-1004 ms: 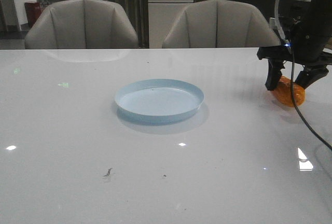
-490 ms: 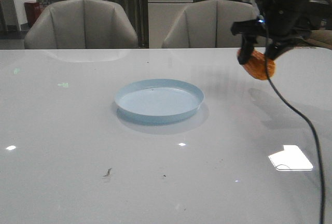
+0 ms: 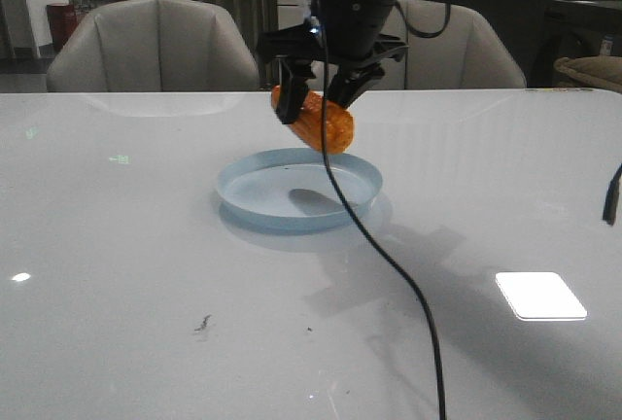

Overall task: Place corn on plate with both arms
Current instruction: 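Lift the corn and carry it with the right gripper over the plate, then lower the corn onto the plate and open the right gripper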

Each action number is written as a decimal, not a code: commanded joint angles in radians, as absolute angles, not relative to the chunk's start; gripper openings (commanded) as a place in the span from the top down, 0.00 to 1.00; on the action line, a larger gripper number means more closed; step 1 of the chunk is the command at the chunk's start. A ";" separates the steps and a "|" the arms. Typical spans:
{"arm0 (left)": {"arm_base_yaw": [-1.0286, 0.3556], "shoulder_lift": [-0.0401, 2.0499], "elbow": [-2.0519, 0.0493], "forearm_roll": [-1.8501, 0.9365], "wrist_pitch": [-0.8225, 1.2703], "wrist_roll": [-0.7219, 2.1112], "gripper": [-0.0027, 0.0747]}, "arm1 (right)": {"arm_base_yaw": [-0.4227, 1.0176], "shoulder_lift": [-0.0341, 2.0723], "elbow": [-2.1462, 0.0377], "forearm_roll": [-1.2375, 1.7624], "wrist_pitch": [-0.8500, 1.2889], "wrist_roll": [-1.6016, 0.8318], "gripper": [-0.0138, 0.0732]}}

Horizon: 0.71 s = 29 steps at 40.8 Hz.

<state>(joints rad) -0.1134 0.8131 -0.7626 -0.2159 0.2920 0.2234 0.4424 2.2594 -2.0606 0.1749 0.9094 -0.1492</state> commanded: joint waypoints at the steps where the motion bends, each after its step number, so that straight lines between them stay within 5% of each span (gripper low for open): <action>1: -0.112 0.804 -0.790 -0.231 0.200 0.222 0.51 | 0.453 2.227 -2.095 0.179 0.907 -0.160 0.56; 8: -0.112 0.804 -0.790 -0.231 0.200 0.222 0.51 | 0.456 2.275 -2.095 0.179 0.946 -0.160 0.53; 19: -0.112 0.804 -0.790 -0.231 0.200 0.222 0.51 | 0.456 2.285 -2.095 0.181 0.890 -0.160 0.23; 29: -0.112 0.806 -0.790 -0.231 0.200 0.222 0.51 | 0.456 2.283 -2.105 0.183 0.888 -0.160 0.21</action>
